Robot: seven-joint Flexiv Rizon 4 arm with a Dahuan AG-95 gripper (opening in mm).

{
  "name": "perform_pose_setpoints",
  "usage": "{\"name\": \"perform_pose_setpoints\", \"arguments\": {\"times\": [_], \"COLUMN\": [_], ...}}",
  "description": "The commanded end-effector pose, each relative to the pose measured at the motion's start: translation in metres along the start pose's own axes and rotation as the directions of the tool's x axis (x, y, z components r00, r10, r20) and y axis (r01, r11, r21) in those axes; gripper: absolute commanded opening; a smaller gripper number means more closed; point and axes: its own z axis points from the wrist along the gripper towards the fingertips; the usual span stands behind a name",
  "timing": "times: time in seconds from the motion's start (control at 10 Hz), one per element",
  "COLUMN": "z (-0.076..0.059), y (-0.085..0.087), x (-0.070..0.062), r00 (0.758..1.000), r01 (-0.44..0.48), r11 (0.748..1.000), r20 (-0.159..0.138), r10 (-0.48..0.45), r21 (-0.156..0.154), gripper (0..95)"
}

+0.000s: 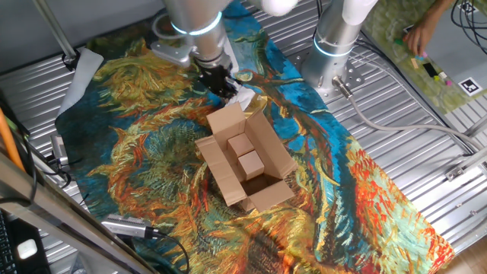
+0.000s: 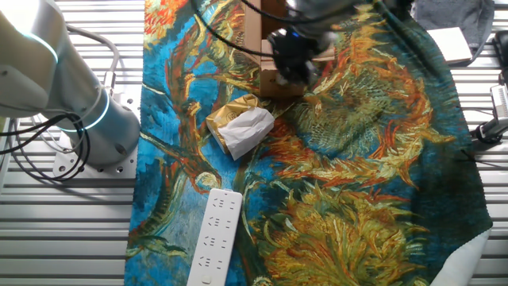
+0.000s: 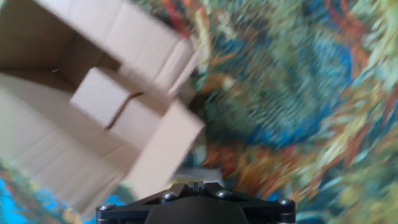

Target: Cover the box

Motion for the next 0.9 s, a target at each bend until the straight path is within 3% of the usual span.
{"name": "perform_pose_setpoints", "arguments": {"times": [0.1, 0.3, 0.6, 0.8, 0.9], "z": [0.001, 0.001, 0.003, 0.003, 0.002], "y": [0.003, -0.008, -0.011, -0.005, 0.0], "x": [0.004, -0.009, -0.026, -0.04, -0.052], "r00": [1.0, 1.0, 0.998, 0.991, 0.987], "r01": [0.001, 0.011, -0.036, -0.108, -0.141], "r11": [1.0, 1.0, 0.999, 0.992, 0.986], "r20": [0.009, 0.021, 0.042, 0.066, 0.066], "r10": [-0.001, -0.012, 0.036, 0.113, 0.146], "r21": [0.019, 0.018, -0.006, -0.071, -0.084], "gripper": [0.0, 0.0, 0.0, 0.0, 0.0]}}
